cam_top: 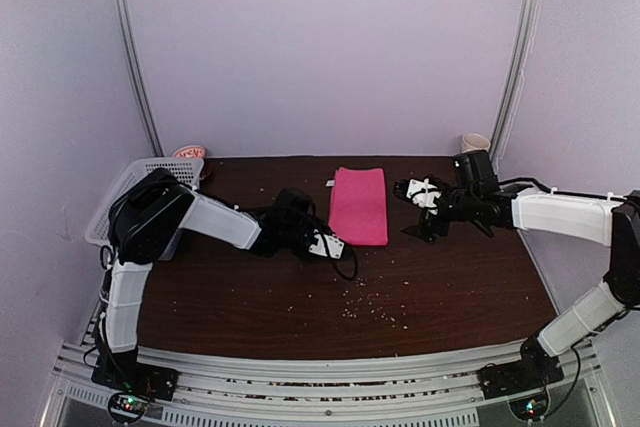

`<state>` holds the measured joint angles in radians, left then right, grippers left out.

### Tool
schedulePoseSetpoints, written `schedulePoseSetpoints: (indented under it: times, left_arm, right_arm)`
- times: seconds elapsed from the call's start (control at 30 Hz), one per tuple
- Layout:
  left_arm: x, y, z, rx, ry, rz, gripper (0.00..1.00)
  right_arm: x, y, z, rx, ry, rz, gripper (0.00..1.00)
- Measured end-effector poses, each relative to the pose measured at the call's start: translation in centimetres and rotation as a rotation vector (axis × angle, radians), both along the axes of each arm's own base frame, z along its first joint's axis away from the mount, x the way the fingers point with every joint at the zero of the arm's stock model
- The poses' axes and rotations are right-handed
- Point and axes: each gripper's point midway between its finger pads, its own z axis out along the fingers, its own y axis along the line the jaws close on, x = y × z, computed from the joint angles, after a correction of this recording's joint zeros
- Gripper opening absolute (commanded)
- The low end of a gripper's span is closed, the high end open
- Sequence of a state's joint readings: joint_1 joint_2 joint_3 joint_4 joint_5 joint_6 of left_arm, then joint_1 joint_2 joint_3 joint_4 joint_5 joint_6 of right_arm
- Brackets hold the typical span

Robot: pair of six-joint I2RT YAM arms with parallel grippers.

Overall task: Roll the towels
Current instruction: Roll the towel at the center of the board.

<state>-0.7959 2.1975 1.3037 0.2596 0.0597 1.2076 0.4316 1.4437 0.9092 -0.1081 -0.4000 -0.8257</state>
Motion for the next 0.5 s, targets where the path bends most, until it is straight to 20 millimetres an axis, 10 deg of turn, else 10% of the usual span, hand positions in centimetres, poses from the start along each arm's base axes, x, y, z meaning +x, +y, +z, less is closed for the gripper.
schedulePoseSetpoints:
  times: [0.17, 0.5]
  left_arm:
    - [0.5, -0.2, -0.6, 0.013, -0.001, 0.01, 0.0]
    - [0.3, -0.6, -0.7, 0.008, 0.073, 0.023, 0.0]
  right_arm:
    - [-0.5, 0.2, -1.0, -0.017, 0.008, 0.037, 0.96]
    - [-3.6, 0.1, -5.1, -0.123, -0.002, 0.225, 0.95]
